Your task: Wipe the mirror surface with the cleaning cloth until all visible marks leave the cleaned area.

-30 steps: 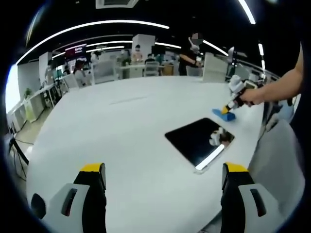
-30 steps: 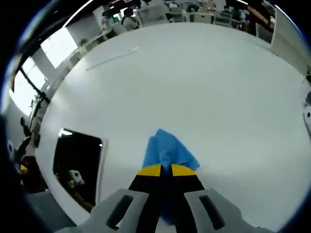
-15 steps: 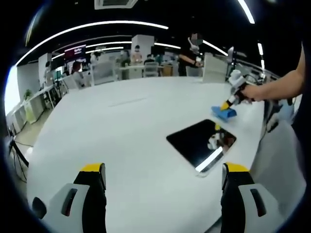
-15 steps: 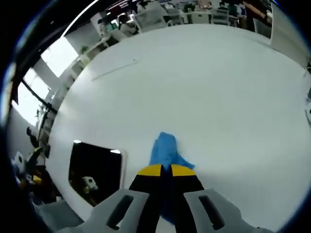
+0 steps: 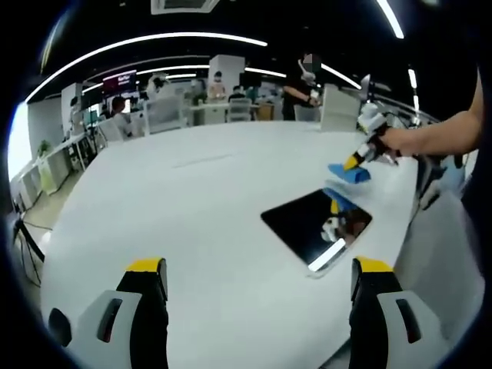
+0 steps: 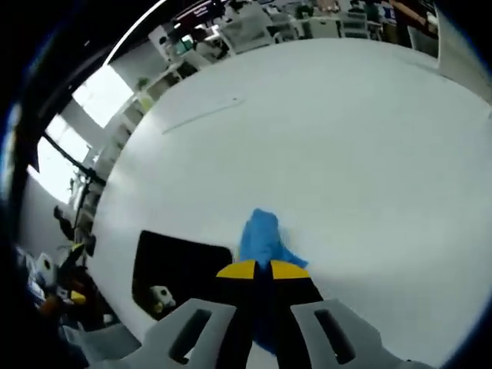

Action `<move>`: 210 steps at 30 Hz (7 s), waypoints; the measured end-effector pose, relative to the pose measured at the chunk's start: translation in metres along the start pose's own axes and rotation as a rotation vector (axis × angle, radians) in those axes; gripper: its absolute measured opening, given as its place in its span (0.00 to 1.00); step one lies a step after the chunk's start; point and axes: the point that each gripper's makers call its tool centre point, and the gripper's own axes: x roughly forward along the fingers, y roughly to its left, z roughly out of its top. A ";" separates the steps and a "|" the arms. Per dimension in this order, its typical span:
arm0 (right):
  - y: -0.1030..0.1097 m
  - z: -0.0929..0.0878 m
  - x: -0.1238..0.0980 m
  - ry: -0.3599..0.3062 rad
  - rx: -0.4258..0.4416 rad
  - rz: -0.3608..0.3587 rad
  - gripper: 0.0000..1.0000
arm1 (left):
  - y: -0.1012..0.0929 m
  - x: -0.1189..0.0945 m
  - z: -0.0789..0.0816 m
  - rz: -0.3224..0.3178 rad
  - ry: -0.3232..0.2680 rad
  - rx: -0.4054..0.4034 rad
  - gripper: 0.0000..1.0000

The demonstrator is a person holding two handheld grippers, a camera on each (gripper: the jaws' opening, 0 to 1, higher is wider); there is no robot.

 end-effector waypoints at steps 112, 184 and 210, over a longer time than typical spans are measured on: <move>0.223 -0.025 0.115 0.179 -0.269 0.163 0.00 | 0.011 -0.034 -0.020 0.037 0.005 -0.009 1.00; 0.243 -0.077 0.098 0.279 -0.296 0.244 0.00 | -0.002 -0.037 -0.034 0.035 0.038 -0.014 1.00; 0.192 -0.076 0.082 0.257 -0.220 0.250 0.00 | -0.009 -0.019 -0.026 0.024 0.033 -0.023 1.00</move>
